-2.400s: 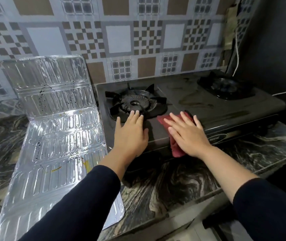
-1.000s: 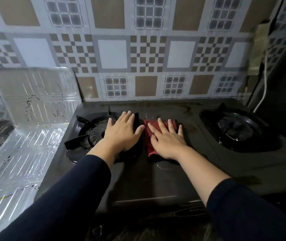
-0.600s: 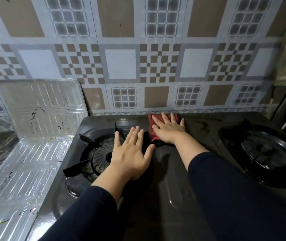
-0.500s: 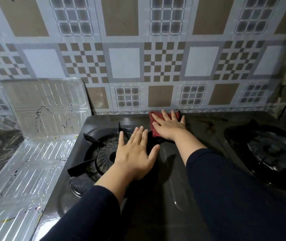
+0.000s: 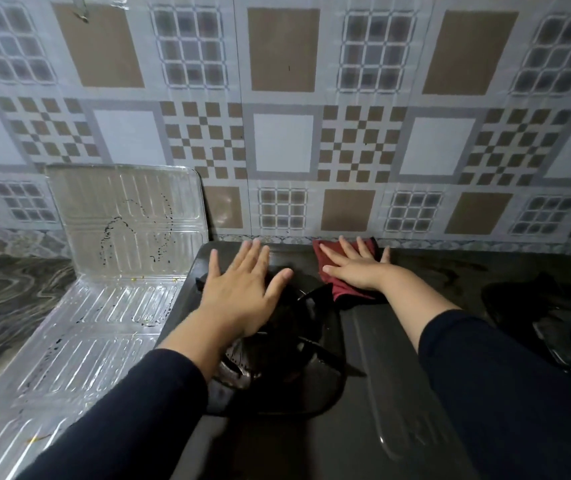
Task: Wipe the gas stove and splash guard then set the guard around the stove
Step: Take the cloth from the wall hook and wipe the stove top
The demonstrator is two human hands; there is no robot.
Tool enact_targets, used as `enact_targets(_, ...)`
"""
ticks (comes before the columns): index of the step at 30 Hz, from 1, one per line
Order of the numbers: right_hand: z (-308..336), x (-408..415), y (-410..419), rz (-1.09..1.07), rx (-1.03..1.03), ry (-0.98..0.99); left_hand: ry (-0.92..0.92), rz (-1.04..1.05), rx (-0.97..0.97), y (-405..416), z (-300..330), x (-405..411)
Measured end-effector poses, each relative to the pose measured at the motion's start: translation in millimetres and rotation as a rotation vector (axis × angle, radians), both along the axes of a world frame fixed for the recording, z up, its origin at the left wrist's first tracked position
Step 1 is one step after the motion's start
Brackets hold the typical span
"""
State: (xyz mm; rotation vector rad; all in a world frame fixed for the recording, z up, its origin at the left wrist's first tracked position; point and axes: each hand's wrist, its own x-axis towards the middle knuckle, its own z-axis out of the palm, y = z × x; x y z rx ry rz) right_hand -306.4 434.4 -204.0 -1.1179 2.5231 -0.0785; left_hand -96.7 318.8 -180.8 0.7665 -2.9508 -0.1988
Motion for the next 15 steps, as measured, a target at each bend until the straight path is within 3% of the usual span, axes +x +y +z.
enact_targets(7,4,-1,-50,0.140,0.047,-0.017,-0.094,0.193,0.091,-43,-18,37)
enact_targets(15,8,21,-129,0.386,0.090,-0.042,0.006,0.234,0.065,-39,-32,35)
